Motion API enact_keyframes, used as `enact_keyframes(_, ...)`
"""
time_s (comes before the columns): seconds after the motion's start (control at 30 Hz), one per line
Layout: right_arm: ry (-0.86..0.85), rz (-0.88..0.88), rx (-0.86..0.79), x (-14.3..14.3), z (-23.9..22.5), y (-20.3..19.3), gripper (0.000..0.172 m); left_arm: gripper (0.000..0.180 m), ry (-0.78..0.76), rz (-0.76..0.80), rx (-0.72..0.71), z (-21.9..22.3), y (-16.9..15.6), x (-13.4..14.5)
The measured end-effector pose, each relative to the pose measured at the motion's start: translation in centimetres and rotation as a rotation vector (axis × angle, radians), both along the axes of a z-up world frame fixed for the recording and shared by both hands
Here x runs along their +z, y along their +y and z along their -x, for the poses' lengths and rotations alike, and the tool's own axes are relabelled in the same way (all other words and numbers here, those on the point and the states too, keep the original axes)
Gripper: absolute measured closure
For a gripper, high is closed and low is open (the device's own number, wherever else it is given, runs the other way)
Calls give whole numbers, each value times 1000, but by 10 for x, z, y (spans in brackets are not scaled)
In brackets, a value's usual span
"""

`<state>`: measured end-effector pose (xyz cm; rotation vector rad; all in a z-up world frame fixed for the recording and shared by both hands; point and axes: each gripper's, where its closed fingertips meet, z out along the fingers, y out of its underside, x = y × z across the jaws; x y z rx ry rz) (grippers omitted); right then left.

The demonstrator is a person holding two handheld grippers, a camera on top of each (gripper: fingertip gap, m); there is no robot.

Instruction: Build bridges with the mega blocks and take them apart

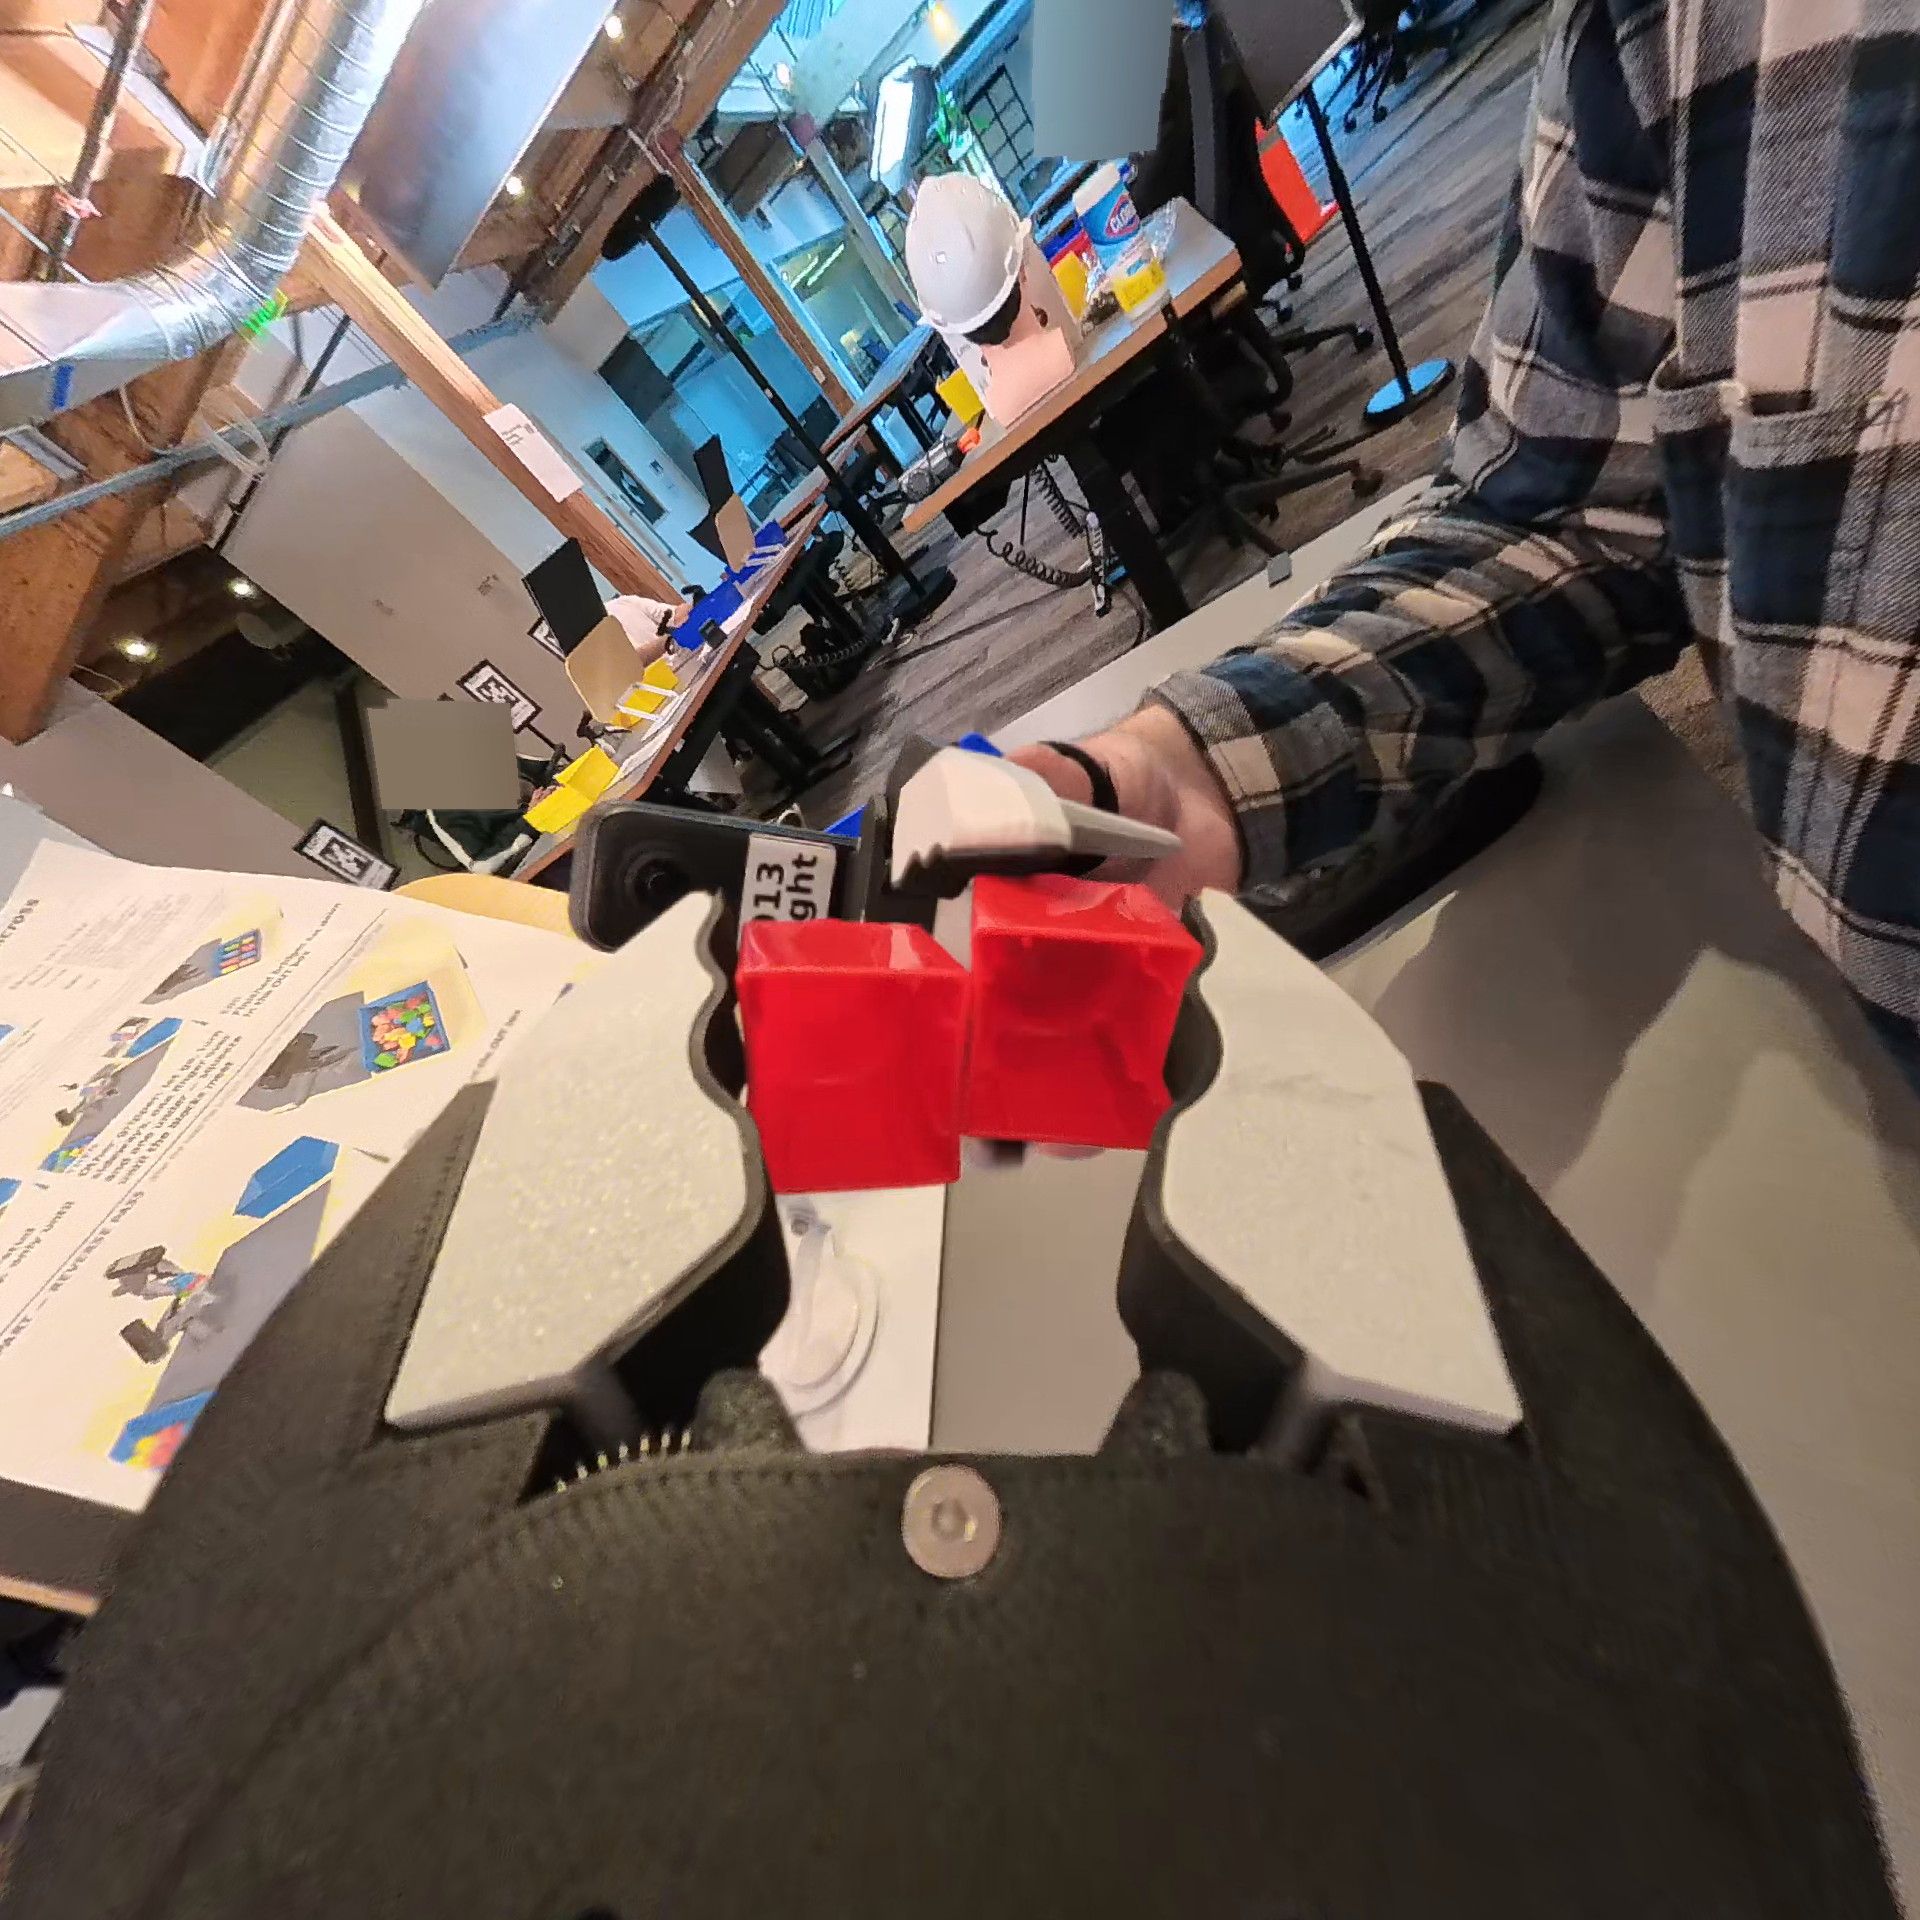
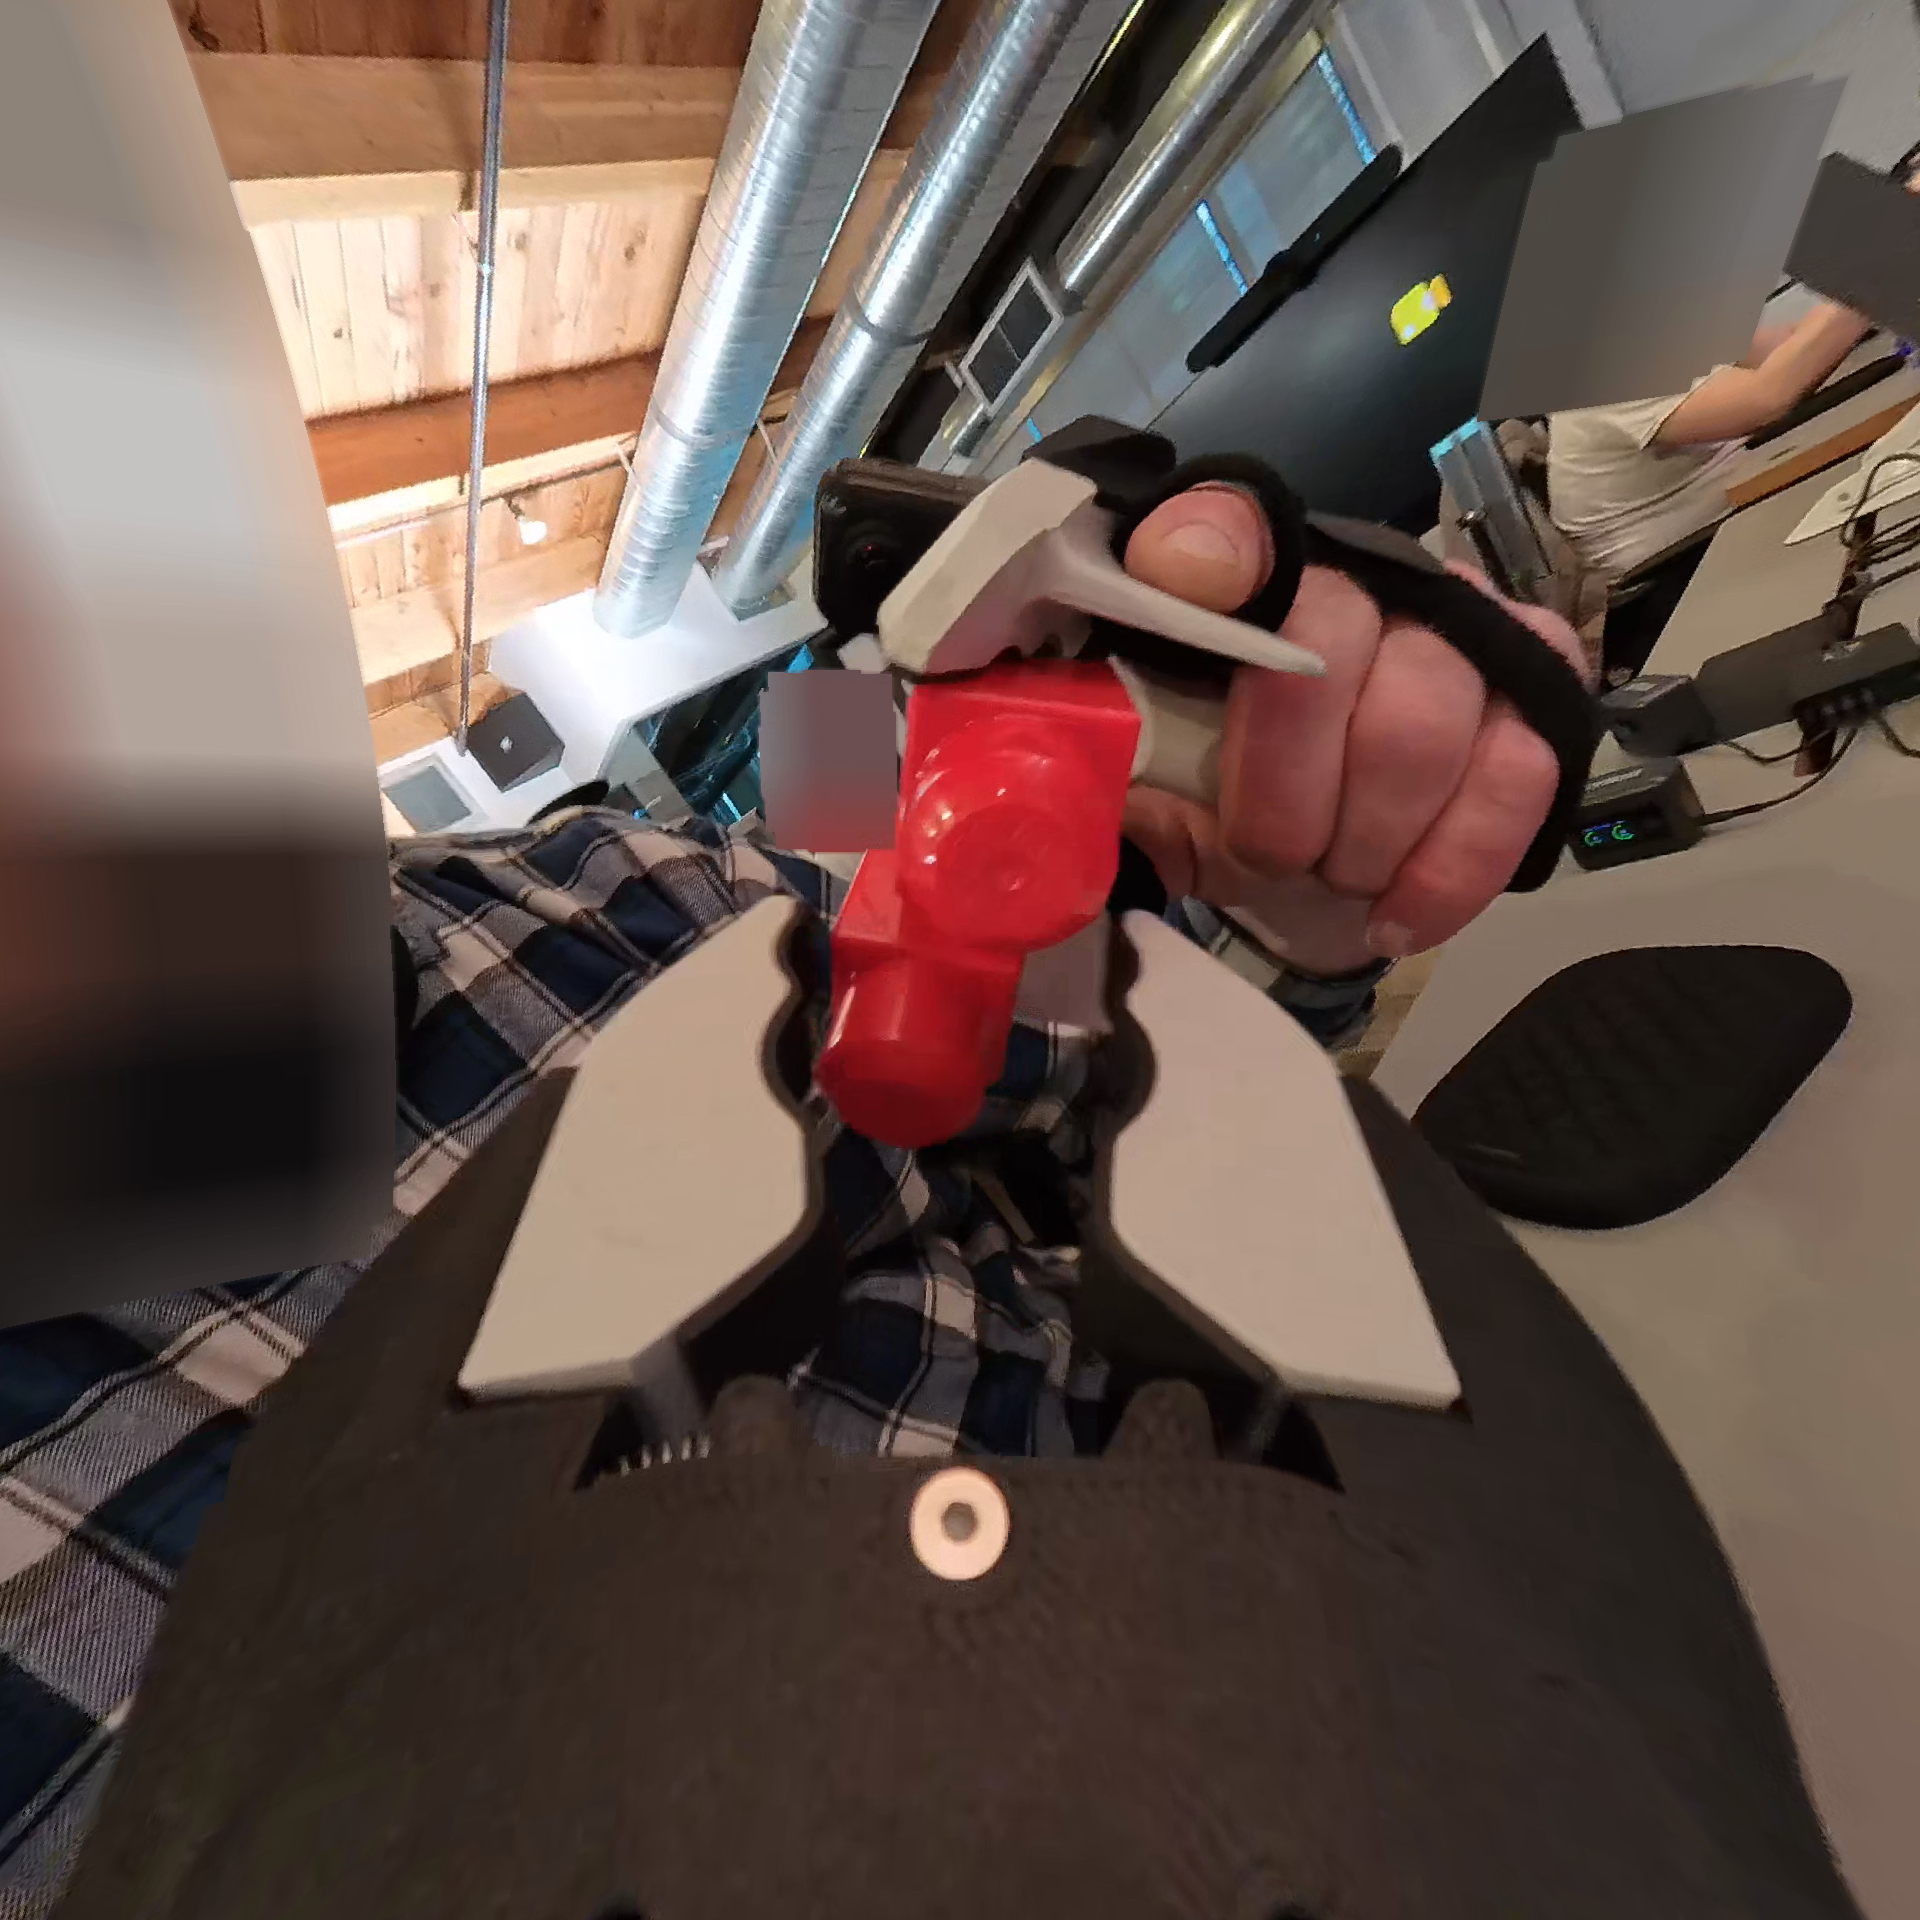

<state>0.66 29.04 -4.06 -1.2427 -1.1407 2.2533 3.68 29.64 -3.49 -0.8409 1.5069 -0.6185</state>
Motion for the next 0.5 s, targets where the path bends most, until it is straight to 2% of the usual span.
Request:
enact_keyframes(0.03, 3, 21, -10, 1, 2, 2, 106, 101, -3, 0, 0, 0, 0, 0)
enact_keyframes(0.1, 6, 26, -7, 1, 5, 1, 109, 101, 9, 4, -8, -3, -1, -4)
enact_keyframes(0.17, 0, 2, -18, -1, 10, -1, 102, 101, 15, 21, -26, -5, -3, -6)
enact_keyframes(0.3, 35, -22, -23, 5, 11, 0, 127, 101, 42, 55, -62, -7, -6, -14)
enact_keyframes(0.5, 25, -22, -8, 0, 10, -3, 132, 101, 47, 72, -95, -8, -10, -16)
